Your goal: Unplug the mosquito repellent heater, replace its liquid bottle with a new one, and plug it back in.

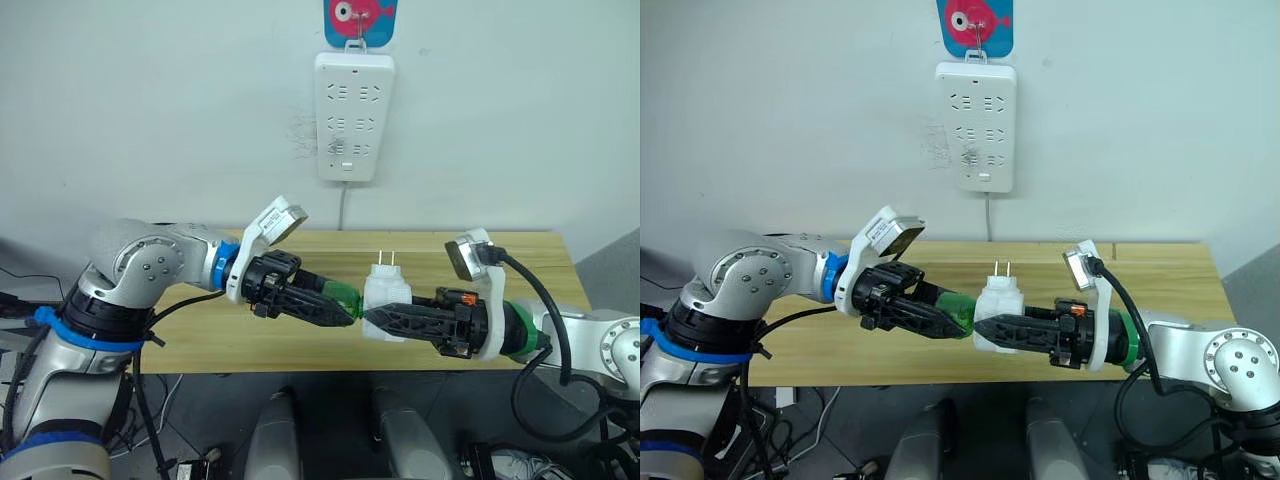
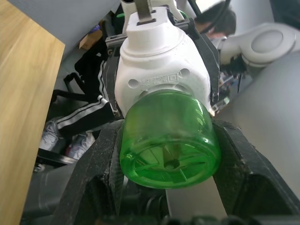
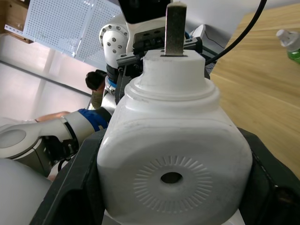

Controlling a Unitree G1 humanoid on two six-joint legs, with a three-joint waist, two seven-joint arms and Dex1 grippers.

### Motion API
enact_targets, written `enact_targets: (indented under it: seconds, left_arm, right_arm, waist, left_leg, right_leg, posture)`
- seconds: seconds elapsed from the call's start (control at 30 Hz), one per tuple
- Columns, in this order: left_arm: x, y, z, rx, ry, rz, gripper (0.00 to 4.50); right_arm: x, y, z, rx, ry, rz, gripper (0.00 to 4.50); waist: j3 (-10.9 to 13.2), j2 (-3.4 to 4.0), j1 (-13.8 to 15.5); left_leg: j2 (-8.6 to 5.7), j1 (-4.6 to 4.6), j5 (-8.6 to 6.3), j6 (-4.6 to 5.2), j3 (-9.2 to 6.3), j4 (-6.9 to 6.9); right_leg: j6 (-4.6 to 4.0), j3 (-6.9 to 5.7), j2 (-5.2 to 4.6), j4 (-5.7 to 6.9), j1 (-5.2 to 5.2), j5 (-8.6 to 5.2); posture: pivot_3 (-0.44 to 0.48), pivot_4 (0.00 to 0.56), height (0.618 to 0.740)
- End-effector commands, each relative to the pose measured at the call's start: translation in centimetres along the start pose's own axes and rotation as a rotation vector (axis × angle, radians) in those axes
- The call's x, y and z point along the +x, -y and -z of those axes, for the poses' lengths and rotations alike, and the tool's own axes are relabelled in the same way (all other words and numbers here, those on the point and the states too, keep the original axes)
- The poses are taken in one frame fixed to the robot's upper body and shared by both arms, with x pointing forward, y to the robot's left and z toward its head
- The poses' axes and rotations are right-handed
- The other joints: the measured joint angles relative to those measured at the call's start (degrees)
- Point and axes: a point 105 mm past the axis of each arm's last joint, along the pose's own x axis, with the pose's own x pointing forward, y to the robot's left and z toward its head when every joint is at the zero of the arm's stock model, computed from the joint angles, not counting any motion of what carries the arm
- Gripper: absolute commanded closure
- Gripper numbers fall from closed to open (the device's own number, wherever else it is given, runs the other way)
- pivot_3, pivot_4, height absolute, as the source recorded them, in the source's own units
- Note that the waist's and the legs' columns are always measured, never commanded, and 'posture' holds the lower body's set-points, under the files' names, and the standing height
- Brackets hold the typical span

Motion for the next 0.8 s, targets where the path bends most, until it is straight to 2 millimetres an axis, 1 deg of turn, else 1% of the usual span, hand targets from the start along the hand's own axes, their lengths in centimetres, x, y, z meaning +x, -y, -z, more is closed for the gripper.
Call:
enact_targets:
  seconds: [0.03,0.1,0.2,0.3,0.37,0.4,0.43,0.5,0.6,0.8]
  left_arm:
    - [-1.4,-0.9,-0.3,0.071,0.050,-0.129,2.26]
    - [-1.4,-0.7,0.5,0.163,0.022,-0.132,1.53]
    - [-1.4,-1.0,2.3,0.394,-0.021,-0.163,0.62]
    - [-1.5,-1.6,3.6,0.610,-0.055,-0.203,0.59]
    - [-1.4,-2.2,2.4,0.833,0.036,-0.274,0.59]
    - [-1.2,-2.1,1.9,0.953,0.075,-0.289,0.59]
    - [-1.2,-1.9,1.3,1.047,0.128,-0.304,0.59]
    - [-1.1,-1.4,0.8,1.183,0.187,-0.310,0.59]
    - [-0.8,-0.9,0.8,1.268,0.214,-0.286,0.59]
    - [0.5,-0.6,0.9,1.309,0.222,-0.211,0.59]
  right_arm:
    - [-0.8,-0.6,-0.8,-0.026,0.030,-0.002,1.48]
    - [-0.8,-0.6,-0.8,-0.025,0.032,-0.001,1.48]
    - [-0.9,-0.5,-0.9,-0.023,0.037,0.003,1.48]
    - [-1.0,-0.5,-0.9,-0.023,0.038,0.005,1.48]
    - [-1.0,-0.5,-0.9,-0.024,0.039,0.006,1.48]
    - [-1.0,-0.5,-0.9,-0.023,0.039,0.006,1.48]
    - [-1.0,-0.5,-0.9,-0.023,0.039,0.006,1.48]
    - [-1.0,-0.5,-0.8,-0.023,0.038,0.006,1.48]
    - [-1.0,-0.5,-0.8,-0.023,0.036,0.006,1.48]
    - [-0.9,-0.5,-0.9,-0.024,0.037,0.003,1.48]
  waist:
    - [0.0,0.00,0.0]
    - [0.0,0.00,0.0]
    - [0.0,0.02,-0.1]
    - [0.0,0.02,0.4]
    - [0.0,0.03,0.8]
    - [0.0,0.03,1.1]
    - [0.0,0.02,1.5]
    - [0.0,-0.01,1.7]
    - [0.0,0.00,1.7]
    - [0.0,0.00,1.6]
  left_leg:
    - [0.00,0.00,0.00,0.00,0.00,0.00]
    - [0.00,0.01,0.00,0.00,0.01,0.01]
    - [0.00,0.09,0.00,-0.01,0.05,-0.03]
    - [0.05,0.08,0.00,-0.01,0.10,-0.03]
    - [0.05,0.08,0.00,-0.01,0.19,-0.02]
    - [0.07,0.08,0.00,0.00,0.23,-0.01]
    - [0.05,0.06,0.01,0.00,0.27,0.02]
    - [0.03,-0.02,0.01,0.02,0.37,0.09]
    - [0.00,-0.01,0.01,0.03,0.42,0.08]
    - [0.00,-0.01,0.01,0.02,0.35,0.04]
  right_leg:
    - [0.00,0.02,0.00,0.00,0.00,0.00]
    - [-0.01,0.06,-0.02,0.00,0.00,0.00]
    - [-0.01,0.25,-0.05,-0.01,0.00,0.00]
    - [-0.03,0.23,-0.12,-0.04,-0.01,0.00]
    - [-0.03,0.25,-0.16,-0.04,0.01,0.00]
    - [-0.03,0.23,-0.25,-0.06,0.04,0.00]
    - [-0.03,0.24,-0.31,-0.07,0.05,0.00]
    - [0.03,0.31,-0.33,-0.14,0.05,0.10]
    - [-0.07,0.37,-0.27,-0.13,0.02,0.17]
    - [-0.04,0.28,-0.12,-0.11,0.01,0.15]
  posture:
    - [-0.076,0.303,0.740]
    - [-0.077,0.302,0.740]
    - [-0.078,0.303,0.740]
    - [-0.078,0.304,0.740]
    - [-0.078,0.303,0.740]
    - [-0.077,0.303,0.740]
    - [-0.077,0.304,0.740]
    - [-0.077,0.304,0.740]
    - [-0.077,0.305,0.740]
    - [-0.079,0.306,0.740]
